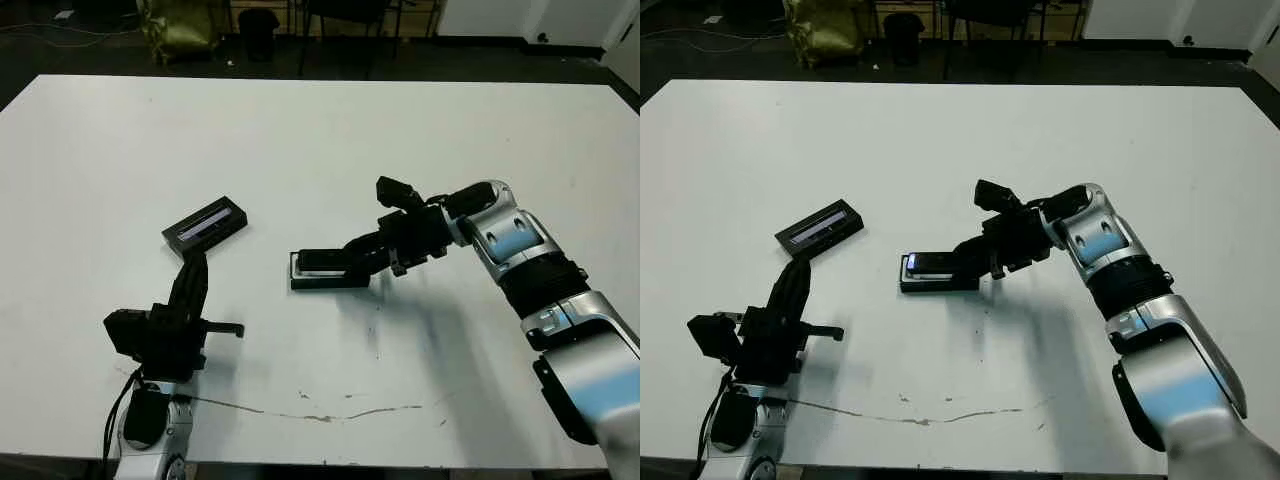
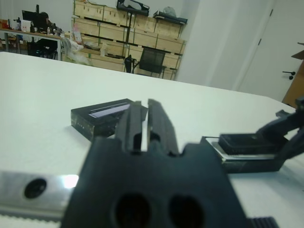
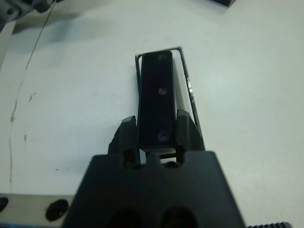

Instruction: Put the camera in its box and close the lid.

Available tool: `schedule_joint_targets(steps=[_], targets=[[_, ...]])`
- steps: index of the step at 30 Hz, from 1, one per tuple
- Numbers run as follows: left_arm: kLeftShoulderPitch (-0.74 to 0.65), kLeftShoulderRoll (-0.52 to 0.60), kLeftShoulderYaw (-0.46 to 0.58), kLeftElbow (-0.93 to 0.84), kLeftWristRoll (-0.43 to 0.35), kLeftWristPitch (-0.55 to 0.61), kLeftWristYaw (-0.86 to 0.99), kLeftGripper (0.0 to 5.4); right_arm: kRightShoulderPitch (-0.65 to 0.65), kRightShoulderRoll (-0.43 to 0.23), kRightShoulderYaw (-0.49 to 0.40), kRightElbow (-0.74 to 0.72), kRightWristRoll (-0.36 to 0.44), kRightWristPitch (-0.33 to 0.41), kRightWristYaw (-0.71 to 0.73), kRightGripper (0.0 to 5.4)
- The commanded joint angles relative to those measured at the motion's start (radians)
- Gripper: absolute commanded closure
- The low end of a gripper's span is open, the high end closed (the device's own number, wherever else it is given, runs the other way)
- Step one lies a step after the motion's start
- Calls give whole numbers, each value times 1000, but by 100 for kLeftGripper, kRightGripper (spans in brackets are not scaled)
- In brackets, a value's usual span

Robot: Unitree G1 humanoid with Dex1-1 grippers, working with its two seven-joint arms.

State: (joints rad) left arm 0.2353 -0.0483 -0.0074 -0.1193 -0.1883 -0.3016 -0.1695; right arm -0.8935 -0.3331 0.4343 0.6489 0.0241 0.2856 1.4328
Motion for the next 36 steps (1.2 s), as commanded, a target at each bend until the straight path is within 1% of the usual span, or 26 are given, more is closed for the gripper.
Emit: schedule_joint_targets(steps=[1,4,7,12,18,22,25,28,32,36], targets=[[11,-1,-5,-2,13,25,16,540,-25,6,11,26,-14,12,32,500],[12,1,-10,-14,13,39,20,540,-30,7,14,29,-24,-12,36,500],[12,1,-11,-23,6,56,22,540,-37,6,25,22,-43,-13,31,500],[4,4,-9,-2,15,22,14,540,-51,15,22,44,-55,-25,34,500],[9,3,-12,-12,32,34,28,540,-70,32,21,82,-67,-35,38,500],[7,1,-12,-11,15,39,19,540,-74,41,25,97,-84,-53,32,500],[9,0,-13,-13,17,38,23,540,-81,49,34,95,-105,-41,24,500],[14,-2,-17,-26,20,52,31,540,-80,56,38,96,-121,-60,17,500],[15,-3,-18,-22,18,48,32,540,-90,67,46,106,-141,-39,16,500],[19,-3,-18,-30,13,59,33,540,-90,72,52,107,-154,-54,10,500]])
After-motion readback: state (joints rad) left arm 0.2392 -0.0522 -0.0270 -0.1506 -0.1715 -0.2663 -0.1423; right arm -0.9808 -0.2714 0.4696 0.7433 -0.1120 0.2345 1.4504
